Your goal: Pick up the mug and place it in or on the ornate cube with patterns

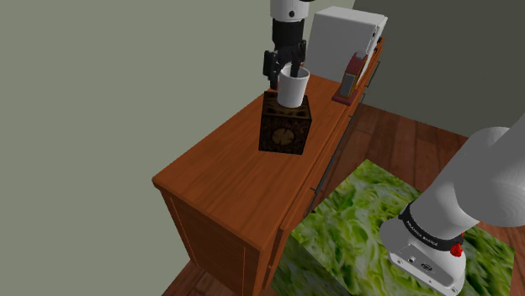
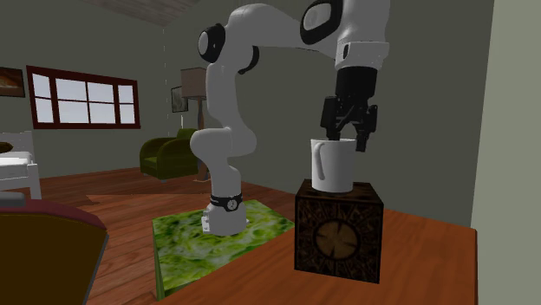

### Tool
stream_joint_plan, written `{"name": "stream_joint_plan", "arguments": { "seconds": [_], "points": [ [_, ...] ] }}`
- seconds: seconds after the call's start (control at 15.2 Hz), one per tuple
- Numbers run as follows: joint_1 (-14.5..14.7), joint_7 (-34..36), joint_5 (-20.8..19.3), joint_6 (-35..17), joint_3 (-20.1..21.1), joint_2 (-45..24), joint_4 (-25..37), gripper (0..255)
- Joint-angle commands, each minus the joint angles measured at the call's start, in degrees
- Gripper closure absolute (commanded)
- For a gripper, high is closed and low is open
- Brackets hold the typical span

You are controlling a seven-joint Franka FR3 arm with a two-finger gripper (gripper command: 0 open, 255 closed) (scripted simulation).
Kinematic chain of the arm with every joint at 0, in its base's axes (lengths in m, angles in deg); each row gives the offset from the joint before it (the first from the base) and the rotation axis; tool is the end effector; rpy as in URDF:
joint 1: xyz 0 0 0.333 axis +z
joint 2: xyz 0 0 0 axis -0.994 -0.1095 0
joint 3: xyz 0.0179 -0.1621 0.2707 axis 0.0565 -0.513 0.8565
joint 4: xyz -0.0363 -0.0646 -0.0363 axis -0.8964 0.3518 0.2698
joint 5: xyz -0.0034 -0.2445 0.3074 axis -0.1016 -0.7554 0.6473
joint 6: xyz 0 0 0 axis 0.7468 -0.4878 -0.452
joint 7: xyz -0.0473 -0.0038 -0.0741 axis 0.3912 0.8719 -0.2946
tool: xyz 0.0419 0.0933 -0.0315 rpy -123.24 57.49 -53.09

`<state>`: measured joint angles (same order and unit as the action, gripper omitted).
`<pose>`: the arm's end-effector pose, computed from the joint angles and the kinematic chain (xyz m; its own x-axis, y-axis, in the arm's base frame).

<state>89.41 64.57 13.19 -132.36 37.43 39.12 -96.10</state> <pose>0.4990 0.1011 0.5005 0.9963 0.0672 -0.0537 0.0705 -0.9955 0.0633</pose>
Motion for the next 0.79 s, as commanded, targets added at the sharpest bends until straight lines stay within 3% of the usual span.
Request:
{"name": "stream_joint_plan", "arguments": {
  "seconds": [0.0, 0.2, 0.73],
  "points": [
    [0.03, -0.02, 0.04, 1.92, 0.04, 0.08, 1.84, 0],
    [0.12, -0.04, 0.09, 7.3, 0.16, -0.1, 7.4, 0],
    [0.12, -0.04, 0.09, 7.3, 0.16, -0.1, 7.4, 0]
  ]
}}
